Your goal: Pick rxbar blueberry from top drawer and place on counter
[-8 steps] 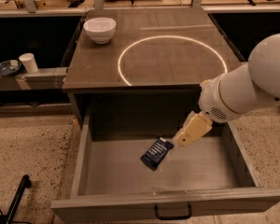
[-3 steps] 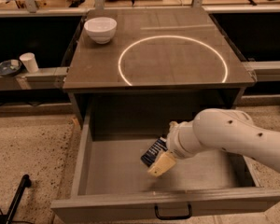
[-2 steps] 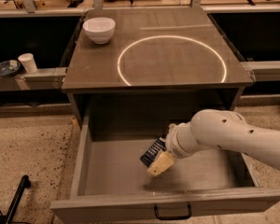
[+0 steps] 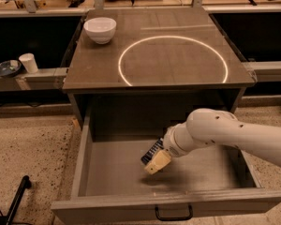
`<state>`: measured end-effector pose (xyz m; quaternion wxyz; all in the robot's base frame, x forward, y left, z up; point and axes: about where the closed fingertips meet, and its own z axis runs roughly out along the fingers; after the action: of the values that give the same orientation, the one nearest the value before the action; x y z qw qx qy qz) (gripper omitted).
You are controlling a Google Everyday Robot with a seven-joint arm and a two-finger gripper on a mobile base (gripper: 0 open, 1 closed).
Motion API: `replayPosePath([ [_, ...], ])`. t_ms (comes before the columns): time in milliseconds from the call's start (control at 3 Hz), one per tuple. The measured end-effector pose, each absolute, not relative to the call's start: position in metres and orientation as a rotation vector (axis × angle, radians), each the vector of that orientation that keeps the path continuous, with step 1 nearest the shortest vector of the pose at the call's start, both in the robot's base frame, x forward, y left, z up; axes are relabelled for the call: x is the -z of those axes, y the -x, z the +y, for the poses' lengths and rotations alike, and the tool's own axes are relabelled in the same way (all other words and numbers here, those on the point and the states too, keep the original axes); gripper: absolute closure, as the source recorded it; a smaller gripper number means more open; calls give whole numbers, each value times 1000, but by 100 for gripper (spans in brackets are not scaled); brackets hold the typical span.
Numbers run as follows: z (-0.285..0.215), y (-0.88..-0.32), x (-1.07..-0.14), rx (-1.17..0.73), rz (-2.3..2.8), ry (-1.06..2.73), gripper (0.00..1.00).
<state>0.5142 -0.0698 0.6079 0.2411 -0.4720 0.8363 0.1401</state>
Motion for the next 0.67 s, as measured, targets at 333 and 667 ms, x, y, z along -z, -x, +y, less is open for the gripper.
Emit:
replayPosePath([
  [333, -70, -515, -600, -401, 2312, 1266, 0],
  [667, -71, -515, -599, -403, 2316, 1260, 17],
])
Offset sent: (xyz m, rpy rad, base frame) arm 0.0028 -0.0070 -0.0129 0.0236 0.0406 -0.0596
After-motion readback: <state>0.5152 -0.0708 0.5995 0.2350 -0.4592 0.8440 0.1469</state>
